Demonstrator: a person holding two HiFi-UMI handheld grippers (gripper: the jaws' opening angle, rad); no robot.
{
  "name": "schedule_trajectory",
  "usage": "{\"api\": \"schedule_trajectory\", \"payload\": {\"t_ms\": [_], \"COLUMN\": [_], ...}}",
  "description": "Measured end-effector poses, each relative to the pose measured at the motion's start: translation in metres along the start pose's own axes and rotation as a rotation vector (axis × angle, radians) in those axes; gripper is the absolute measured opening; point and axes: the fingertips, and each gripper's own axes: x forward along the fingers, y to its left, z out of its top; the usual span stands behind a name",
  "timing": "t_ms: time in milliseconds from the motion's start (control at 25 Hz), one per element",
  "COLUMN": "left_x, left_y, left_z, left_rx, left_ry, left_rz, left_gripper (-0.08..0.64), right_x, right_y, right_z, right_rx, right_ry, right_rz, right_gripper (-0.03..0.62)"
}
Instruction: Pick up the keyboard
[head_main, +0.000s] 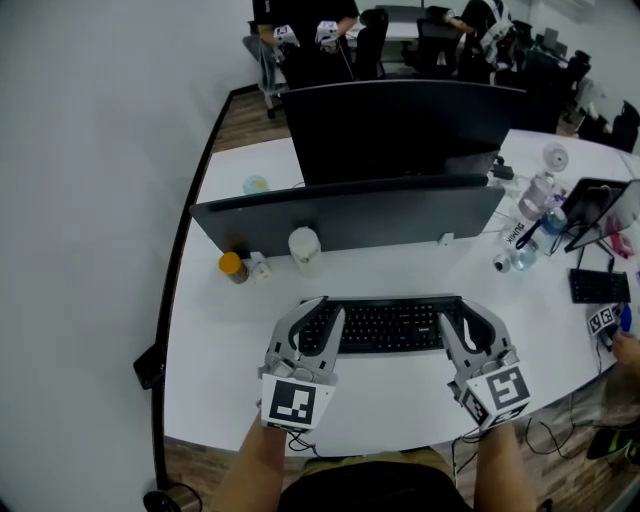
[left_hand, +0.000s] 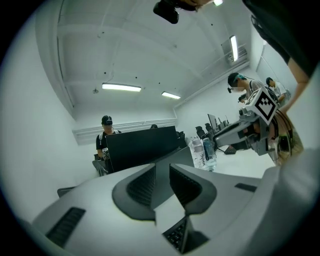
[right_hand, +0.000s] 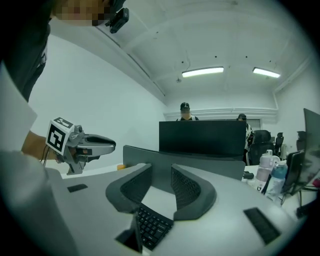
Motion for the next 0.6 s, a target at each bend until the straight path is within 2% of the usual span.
{"api": "schedule_trajectory", "payload": {"t_ms": [40, 400, 600], "left_x": [-0.001, -0.01, -0.014], "left_y": [0.002, 0.021, 0.031], "left_z": [-0.003, -0.051, -0.083], "left_rx": [-0.016, -0.035, -0.039], "left_ry": [0.006, 0.142, 0.238], "left_rz": [0.003, 0.014, 0.037], "left_gripper": [0.083, 0.158, 0.167], "right_x": [0.001, 0.0, 0.001], "right_y": [-0.004, -0.028, -0.039], "right_z": [-0.005, -0.04, -0.063], "right_rx": [0.005, 0.03, 0.05], "right_ry": [0.011, 0.12, 0.184], "right_rz": [0.001, -0.004, 0.004], "right_gripper": [0.135, 0.173, 0.207]}}
